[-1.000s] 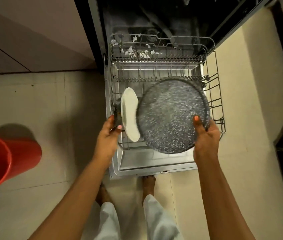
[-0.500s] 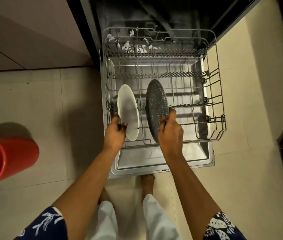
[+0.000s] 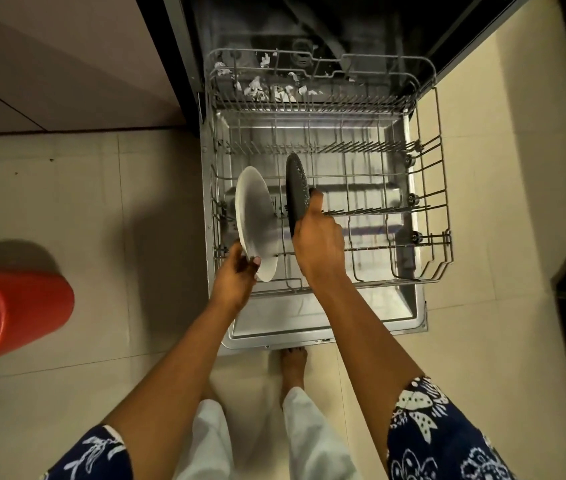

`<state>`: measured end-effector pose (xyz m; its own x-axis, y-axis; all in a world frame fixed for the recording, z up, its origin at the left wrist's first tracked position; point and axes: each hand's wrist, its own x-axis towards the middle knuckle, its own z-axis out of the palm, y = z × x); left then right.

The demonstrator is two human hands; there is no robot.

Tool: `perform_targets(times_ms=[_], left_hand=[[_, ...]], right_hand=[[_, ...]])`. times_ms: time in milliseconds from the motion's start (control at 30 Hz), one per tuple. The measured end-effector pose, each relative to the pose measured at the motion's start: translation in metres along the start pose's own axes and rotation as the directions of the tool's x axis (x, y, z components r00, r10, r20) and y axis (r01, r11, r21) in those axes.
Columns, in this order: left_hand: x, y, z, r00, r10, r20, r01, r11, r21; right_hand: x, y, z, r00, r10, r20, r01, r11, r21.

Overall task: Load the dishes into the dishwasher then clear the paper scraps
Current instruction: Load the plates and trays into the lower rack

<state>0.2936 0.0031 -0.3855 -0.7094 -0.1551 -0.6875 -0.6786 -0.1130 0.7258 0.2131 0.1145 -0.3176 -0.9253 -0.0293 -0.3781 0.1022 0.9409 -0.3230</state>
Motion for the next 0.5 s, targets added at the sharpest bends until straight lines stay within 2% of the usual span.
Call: perform_targets(times_ms=[133, 300, 500], left_hand=[[0.003, 0.0, -0.007, 1.0, -0.004, 0.016, 0.004, 1.0, -0.016], [0.013, 0.003, -0.022, 0.995, 0.056, -0.078, -0.056, 0.998, 0.006], [0.019, 0.019, -0.025, 0.992, 0.113, -0.065, -0.115, 0.993, -0.036]], right_hand=[[-0.01, 0.005, -0.012, 1.0, 0.009, 0.025, -0.009, 1.0, -0.009], [-0.015, 0.012, -0.011, 1.0, 0.003, 0.0, -0.003, 0.999, -0.051], [0.002, 0.016, 0.015, 0.994, 0.094, 0.058, -0.093, 0.996, -0.009]])
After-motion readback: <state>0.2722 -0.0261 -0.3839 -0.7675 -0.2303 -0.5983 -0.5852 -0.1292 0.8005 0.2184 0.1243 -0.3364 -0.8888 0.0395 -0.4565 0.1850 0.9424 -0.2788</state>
